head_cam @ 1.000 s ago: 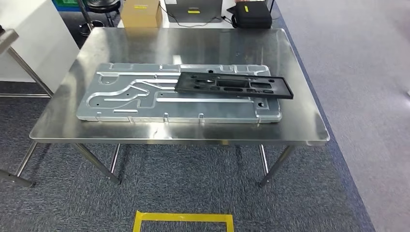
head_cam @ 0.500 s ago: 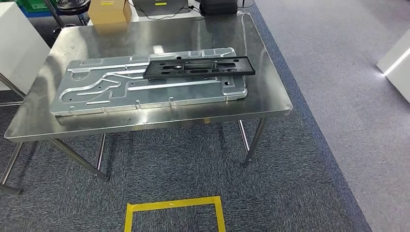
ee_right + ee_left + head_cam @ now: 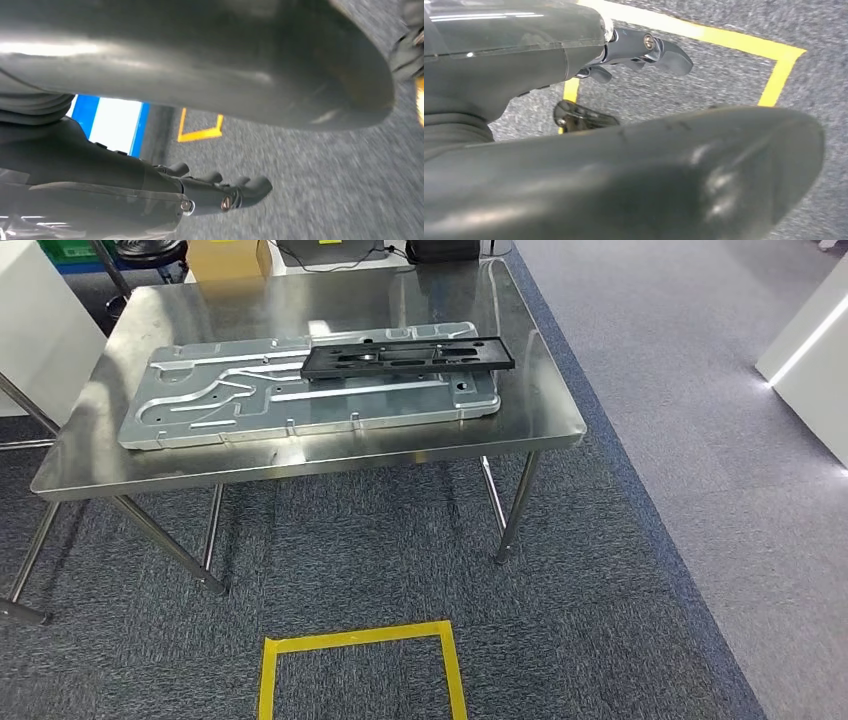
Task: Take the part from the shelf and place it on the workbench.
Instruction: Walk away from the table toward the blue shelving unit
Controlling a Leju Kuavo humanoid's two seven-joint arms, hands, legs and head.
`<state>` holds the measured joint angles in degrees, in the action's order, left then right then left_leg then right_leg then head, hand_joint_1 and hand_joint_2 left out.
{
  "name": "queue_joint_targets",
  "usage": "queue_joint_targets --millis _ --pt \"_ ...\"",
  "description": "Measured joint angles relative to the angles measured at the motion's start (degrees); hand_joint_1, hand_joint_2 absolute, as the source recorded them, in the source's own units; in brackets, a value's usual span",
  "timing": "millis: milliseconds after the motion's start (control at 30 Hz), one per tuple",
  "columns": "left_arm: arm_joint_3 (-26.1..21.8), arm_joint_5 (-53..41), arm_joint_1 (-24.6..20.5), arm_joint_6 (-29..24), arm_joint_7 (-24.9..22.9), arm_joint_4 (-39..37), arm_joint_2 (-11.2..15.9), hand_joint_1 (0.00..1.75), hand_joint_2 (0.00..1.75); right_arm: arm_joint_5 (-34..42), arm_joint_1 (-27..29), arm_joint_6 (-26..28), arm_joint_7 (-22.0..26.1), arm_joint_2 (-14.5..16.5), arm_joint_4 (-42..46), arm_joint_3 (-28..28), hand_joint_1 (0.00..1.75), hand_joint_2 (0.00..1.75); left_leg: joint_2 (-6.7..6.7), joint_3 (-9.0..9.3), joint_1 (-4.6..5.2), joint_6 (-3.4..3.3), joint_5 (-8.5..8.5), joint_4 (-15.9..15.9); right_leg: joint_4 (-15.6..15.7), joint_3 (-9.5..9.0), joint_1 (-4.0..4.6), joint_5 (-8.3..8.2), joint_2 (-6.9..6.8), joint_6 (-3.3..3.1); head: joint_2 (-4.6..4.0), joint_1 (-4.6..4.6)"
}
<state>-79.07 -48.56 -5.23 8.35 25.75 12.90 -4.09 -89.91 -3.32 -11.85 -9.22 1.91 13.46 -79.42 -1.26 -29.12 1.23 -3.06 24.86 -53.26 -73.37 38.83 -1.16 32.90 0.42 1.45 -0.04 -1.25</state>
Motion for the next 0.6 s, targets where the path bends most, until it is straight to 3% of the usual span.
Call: queue_joint_targets --millis 33,67,100,167,200,267,300,367,433,467,500,533,600 --pt "0.1 0.0 0.0 0.0 0.0 0.0 0.0 0.0 0.0 0.0 -0.1 -0.2 0.1 0.3 -0.2 0.5 0.0 0.0 -0.11 -1.27 -0.1 0.25 -0.47 -0.7 0.0 -1.23 -0.31 -1.73 -0.06 0.33 0.0 0.01" --pt "0.1 0.0 0.0 -0.1 0.0 0.0 0.0 0.0 0.0 0.0 -0.2 -0.3 0.3 0.5 -0.4 0.9 0.0 0.0 -0.19 -2.57 -0.2 0.54 -0.84 -1.5 2.0 -3.48 -0.66 -3.39 -0.15 0.68 0.0 0.0" --pt "0.2 0.0 -0.1 -0.1 0.0 0.0 0.0 0.0 0.0 0.0 -0.3 -0.4 0.5 0.8 -0.5 1.3 0.0 0.0 -0.22 -3.83 -0.25 0.87 -1.09 -2.4 5.6 -6.54 -0.93 -3.98 -0.24 0.97 0.0 0.02" --pt "0.2 0.0 -0.1 -0.2 0.0 0.0 0.0 0.0 0.0 0.0 -0.5 -0.2 0.7 1.1 -0.7 1.9 0.0 0.0 -0.31 -5.67 -0.32 1.6 -1.55 -4.2 13.2 -11.83 -0.89 -2.28 -0.28 0.82 0.0 -0.02" --pt "0.2 0.0 -0.1 -0.2 0.0 0.0 0.0 0.0 0.0 0.0 -0.6 -0.1 0.8 1.3 -0.8 2.2 0.0 0.0 -0.35 -6.22 -0.37 1.99 -1.9 -4.6 15.4 -13.01 -0.62 -1.26 -0.26 0.44 0.0 -0.02" --pt "0.2 0.1 -0.2 -0.4 0.0 0.0 0.0 0.0 0.0 0.0 -0.4 0.3 1.3 1.4 -0.9 2.5 0.0 0.0 -0.28 -6.84 -0.7 2.86 -2.58 -5.0 16.3 -12.64 -0.32 -1.3 -0.35 -0.71 0.0 0.02" --pt "0.2 0.2 -0.1 -0.4 0.0 0.0 -0.1 0.0 0.0 0.0 -0.3 0.4 1.4 1.4 -0.9 2.7 0.0 0.0 -0.09 -7.27 -0.92 3.22 -1.82 -5.5 16.3 -12.1 -0.26 -1.89 -0.45 -1.3 0.0 0.02" --pt "0.2 0.3 0.1 -0.5 0.0 0.0 -0.2 0.0 0.0 0.0 -0.2 0.5 1.6 1.4 -1.0 3.1 0.0 0.0 0.42 -8.7 -1.3 3.77 2.76 -9.1 16.4 -10.7 -0.23 -3.24 -0.69 -2.32 0.0 0.02" --pt "0.2 0.3 0.2 -0.6 0.0 0.0 -0.2 0.0 0.0 0.0 -0.2 0.5 1.7 1.4 -1.0 3.5 0.0 0.0 0.67 -10.18 -1.46 3.98 8.31 -15.9 16.3 -9.05 0.08 -4.61 -0.72 -2.71 0.0 -0.03" --pt "0.2 0.3 0.1 -0.6 0.0 0.0 -0.2 0.0 0.0 0.0 -0.2 0.5 1.8 1.4 -1.0 3.7 0.0 0.0 0.7 -10.38 -1.48 4.01 9.46 -18.9 16.2 -8.11 0.23 -5.32 -0.72 -2.76 0.0 -0.03" --pt "0.2 0.4 0.1 -0.7 0.0 0.0 -0.2 0.0 0.0 0.0 -0.2 0.5 2.1 1.4 -1.0 3.8 0.0 0.0 0.71 -9.87 -1.48 3.98 9.15 -20.6 16.1 -7.09 0.35 -6.03 -0.71 -2.76 0.0 -0.04" --pt "0.2 0.4 0.1 -0.8 0.0 0.0 -0.2 0.0 0.0 0.0 -0.1 0.5 2.5 1.4 -1.0 4.0 0.0 0.0 0.73 -8.55 -1.47 3.9 7.69 -20.6 15.9 -6.05 0.41 -6.7 -0.7 -2.72 0.0 -0.04" --pt "0.2 0.4 0.0 -0.9 -0.1 0.0 -0.2 0.0 0.0 0.0 -0.2 0.6 3.4 1.5 -1.0 4.4 0.0 0.0 0.84 -3.16 -1.45 3.58 4.73 -15.0 15.5 -4.22 0.44 -7.92 -0.62 -2.49 0.0 -0.05"
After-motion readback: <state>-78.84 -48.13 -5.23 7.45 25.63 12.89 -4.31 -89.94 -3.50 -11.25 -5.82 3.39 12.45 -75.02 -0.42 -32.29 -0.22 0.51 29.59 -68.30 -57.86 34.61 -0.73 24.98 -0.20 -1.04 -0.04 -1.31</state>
